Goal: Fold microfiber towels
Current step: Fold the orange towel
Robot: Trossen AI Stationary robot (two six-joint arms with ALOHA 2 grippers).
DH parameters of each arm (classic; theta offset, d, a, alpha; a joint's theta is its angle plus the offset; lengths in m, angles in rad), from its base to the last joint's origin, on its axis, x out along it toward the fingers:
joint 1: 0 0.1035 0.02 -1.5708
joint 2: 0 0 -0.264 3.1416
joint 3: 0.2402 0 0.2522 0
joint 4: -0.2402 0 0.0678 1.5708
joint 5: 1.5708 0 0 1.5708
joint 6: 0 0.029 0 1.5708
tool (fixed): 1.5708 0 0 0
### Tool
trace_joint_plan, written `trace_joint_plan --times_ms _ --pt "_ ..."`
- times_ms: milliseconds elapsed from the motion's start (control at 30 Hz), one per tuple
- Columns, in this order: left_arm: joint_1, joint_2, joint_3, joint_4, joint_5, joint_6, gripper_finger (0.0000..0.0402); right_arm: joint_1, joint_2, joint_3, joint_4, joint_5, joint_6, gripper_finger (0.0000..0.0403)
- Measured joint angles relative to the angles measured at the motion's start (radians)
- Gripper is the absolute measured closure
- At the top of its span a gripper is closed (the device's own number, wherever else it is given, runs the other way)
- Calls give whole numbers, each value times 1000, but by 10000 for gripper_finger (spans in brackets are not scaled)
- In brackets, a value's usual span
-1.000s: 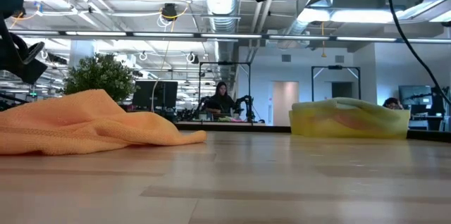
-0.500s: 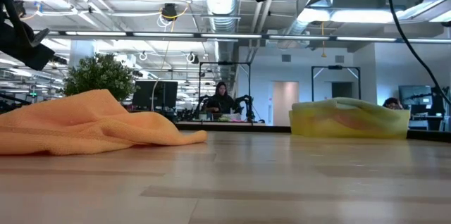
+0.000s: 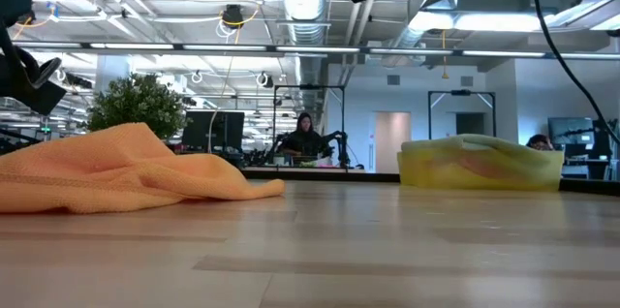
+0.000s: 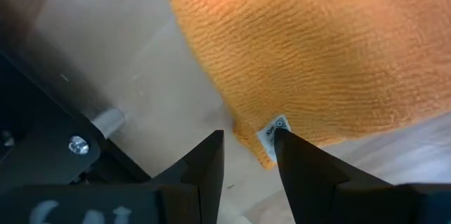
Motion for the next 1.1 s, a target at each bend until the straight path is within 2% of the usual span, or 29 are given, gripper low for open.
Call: trace_joint_plan --times_ms 367,700,833,1000,1100 --pt "0 1 2 129 42 130 278 0 0 0 0 0 0 178" --pt "-1 2 0 223 49 154 280 0 0 0 1 0 0 178" --pt "-1 3 0 231 48 134 309 0 0 0 1 0 0 178" --pt "-2 3 1 252 38 132 385 0 0 0 1 -2 0 178" --pt "-2 3 1 260 30 139 393 4 22 2 9 -2 -10 178"
